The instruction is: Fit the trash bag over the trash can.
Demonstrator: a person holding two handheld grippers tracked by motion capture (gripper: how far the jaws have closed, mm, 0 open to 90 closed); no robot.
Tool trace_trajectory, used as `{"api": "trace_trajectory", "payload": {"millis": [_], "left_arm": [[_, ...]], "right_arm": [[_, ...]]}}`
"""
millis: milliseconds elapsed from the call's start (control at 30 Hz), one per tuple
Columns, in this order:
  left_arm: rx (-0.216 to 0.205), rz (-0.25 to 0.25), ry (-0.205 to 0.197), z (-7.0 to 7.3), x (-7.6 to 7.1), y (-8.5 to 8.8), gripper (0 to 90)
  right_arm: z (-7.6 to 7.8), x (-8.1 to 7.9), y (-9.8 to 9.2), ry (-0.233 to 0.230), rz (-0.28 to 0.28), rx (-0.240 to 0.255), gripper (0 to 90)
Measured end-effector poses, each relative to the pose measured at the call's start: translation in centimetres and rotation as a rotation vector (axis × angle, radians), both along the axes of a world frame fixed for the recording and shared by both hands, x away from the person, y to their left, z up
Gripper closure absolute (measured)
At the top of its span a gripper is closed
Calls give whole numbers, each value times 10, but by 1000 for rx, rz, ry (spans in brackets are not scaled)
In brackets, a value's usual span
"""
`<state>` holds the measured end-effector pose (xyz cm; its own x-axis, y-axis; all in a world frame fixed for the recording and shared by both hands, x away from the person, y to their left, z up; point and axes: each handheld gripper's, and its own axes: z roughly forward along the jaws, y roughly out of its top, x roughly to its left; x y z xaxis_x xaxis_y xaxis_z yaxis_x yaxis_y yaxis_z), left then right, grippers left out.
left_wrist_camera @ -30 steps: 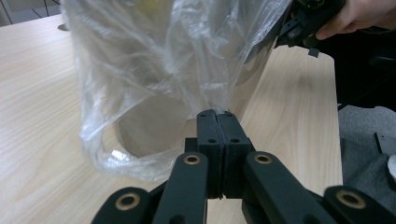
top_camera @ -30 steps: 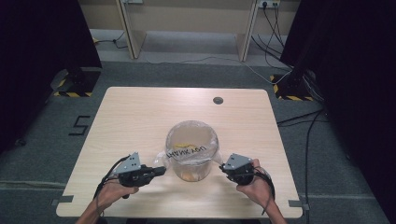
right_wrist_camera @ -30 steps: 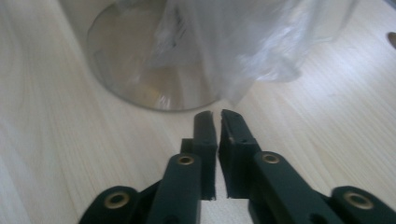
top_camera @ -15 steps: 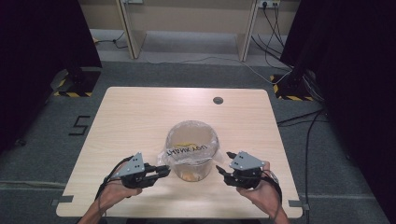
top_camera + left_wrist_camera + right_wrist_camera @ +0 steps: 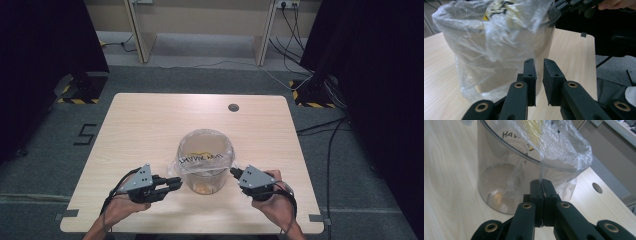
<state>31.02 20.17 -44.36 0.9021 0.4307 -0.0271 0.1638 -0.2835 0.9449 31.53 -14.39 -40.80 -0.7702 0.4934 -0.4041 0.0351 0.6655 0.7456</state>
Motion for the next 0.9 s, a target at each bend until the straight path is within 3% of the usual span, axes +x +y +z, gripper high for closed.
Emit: {"api": "trace_trajectory", "payload": {"millis": [133, 233, 300, 500, 633, 900], "left_arm": [[-5, -15, -14, 4, -5, 0, 834], [13, -10, -17, 2, -6, -1, 853], [-13, 31, -14, 1, -3, 1, 822], [-23, 69, -48, 6, -5, 4, 754], [-31, 104, -35, 9, -4, 8, 714], [27, 188, -46, 7, 1, 4, 608]], "right_arm": [[2, -7, -1, 3, 20, 4, 900], [-1, -13, 0, -7, 53, -20, 900], [-7, -14, -1, 0, 59, -25, 900], [-8, -10, -4, 22, 50, 1, 898], [-9, -9, -3, 35, 48, 9, 894], [-10, -8, -2, 59, 48, 39, 882]]}}
